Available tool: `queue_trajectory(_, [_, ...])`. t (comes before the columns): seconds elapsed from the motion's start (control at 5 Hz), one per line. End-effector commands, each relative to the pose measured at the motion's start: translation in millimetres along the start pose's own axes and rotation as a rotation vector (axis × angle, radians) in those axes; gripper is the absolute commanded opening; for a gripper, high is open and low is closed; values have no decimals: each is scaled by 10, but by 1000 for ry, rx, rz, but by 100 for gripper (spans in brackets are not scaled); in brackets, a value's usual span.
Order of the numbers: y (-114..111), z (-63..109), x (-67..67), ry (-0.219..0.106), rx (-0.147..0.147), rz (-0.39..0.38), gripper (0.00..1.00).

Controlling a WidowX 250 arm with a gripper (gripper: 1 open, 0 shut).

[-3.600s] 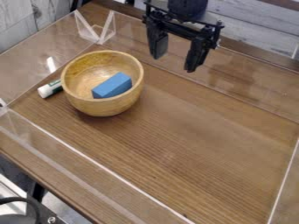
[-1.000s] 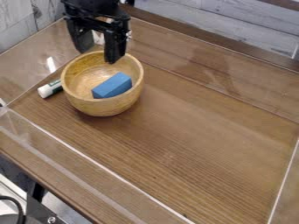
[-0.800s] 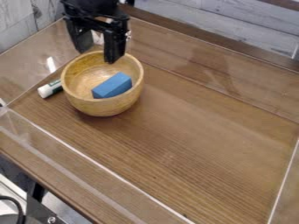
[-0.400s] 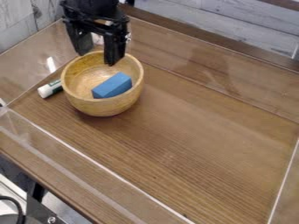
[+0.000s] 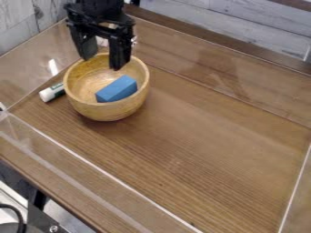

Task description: Remove the blue block from inside the brown bowl and put it on the table

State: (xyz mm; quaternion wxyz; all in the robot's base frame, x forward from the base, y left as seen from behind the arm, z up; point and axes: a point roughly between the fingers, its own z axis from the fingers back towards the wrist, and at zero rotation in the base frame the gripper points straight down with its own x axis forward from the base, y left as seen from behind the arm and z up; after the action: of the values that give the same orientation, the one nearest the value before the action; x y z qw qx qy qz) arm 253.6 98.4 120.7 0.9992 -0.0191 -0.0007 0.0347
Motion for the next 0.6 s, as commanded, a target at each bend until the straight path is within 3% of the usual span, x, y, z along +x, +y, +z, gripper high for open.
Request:
queue_trajectory(0.0, [45,129,61,-52,11,9,100])
queue_trajectory(0.4, [48,55,94,-49,6,-8,100])
